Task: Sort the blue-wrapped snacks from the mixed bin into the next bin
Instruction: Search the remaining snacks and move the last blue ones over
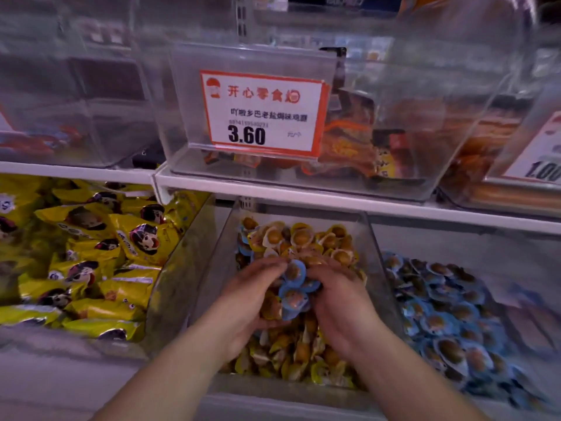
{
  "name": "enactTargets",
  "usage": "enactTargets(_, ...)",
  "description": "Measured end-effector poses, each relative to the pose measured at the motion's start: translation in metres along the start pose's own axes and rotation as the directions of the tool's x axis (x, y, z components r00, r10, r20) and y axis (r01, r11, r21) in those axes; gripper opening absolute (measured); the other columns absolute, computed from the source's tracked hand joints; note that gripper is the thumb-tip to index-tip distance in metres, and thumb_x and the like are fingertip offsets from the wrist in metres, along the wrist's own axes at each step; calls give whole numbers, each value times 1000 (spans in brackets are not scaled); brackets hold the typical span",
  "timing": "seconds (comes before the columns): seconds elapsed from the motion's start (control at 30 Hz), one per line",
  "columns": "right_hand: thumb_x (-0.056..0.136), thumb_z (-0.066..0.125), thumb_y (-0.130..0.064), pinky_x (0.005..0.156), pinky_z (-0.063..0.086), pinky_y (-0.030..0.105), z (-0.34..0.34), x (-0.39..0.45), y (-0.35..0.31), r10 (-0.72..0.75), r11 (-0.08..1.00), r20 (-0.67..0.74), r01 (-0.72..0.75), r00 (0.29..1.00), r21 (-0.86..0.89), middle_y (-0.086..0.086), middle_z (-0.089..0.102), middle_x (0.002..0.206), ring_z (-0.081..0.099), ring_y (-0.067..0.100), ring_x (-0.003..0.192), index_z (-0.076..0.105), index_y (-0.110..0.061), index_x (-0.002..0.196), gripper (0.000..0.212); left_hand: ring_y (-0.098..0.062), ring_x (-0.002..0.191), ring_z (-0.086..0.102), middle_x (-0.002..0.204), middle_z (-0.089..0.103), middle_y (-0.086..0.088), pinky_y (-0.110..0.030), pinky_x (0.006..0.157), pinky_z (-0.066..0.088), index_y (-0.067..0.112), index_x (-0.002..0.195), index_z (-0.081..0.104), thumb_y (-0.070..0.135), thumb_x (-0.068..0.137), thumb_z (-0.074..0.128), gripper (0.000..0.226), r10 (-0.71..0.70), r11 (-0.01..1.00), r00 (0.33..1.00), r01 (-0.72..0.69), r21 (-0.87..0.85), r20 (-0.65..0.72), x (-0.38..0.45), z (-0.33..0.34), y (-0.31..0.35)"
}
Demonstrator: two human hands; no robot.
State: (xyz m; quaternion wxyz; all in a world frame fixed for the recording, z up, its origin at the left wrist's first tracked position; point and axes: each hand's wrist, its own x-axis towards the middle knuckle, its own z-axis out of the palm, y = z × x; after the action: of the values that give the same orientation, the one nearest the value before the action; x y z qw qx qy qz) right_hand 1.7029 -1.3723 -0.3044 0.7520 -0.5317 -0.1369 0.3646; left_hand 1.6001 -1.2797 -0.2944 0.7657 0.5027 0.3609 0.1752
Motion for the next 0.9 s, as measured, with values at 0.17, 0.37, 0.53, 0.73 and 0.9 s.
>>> enactTargets(0.17,95,59,0,87,59,38,4,-9,4,-74,974,-29,66,997,-216,6,76,109,73,22,101,63,-23,127,40,-23,86,71,110,73,-14,-30,59,58,12,110,71,18,87,72,23,65,995,998,-63,-72,28,-8,0,-5)
enactTargets(0.37,95,59,-3,92,58,46,8,-19,6,-46,994,-107,35,993,-103,10,72,116,71,26,104,63,-24,127,39,-25,85,74,101,76,-11,-32,61,59,12,109,69,0,88,67,24,128,987,989,-119,-110,77,-12,-6,-9)
enactTargets(0.53,97,59,-10,95,55,42,20,-34,20,-3,999,-61,0,998,-35,7,75,111,71,22,107,67,-15,123,28,-27,90,74,103,74,-16,-33,66,60,3,105,69,-3,91,61,17,159,968,986,-145,-204,52,-13,-4,-11)
enactTargets(0.73,97,61,-12,91,57,50,17,-31,4,-9,987,-67,-2,998,-161,13,75,108,72,28,101,67,-9,118,22,-25,82,74,97,74,-8,-34,60,60,6,104,70,-2,89,67,18,242,970,967,-244,18,78,-18,-8,-4)
enactTargets(0.9,94,60,-1,60,58,32,7,-32,-11,32,978,-1,-32,999,-204,17,74,97,74,24,78,66,-1,108,15,-11,85,72,100,72,5,-27,68,59,17,107,71,5,88,72,23,356,873,921,-389,295,159,-19,-18,-2)
